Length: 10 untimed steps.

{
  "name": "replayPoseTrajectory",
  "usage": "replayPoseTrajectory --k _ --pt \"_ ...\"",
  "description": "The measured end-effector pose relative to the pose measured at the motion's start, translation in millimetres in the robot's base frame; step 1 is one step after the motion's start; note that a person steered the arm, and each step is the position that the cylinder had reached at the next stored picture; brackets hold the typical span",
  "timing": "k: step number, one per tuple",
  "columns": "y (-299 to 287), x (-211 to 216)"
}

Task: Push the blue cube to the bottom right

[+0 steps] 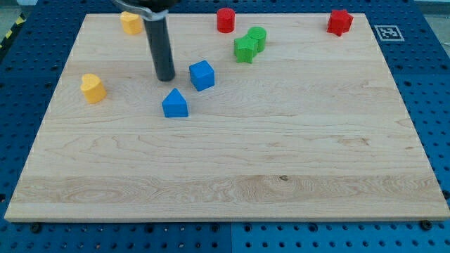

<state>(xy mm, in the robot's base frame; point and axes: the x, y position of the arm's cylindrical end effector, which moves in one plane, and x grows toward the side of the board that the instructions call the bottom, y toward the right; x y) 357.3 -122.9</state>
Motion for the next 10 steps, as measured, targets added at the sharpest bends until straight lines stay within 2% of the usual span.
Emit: replayPoseTrajectory --k 1,2,4,5,7,10 --pt "-6 -42" --pt "4 -40" --pt "54 11" --pt "97 37" --pt "202 64" --pt "232 130"
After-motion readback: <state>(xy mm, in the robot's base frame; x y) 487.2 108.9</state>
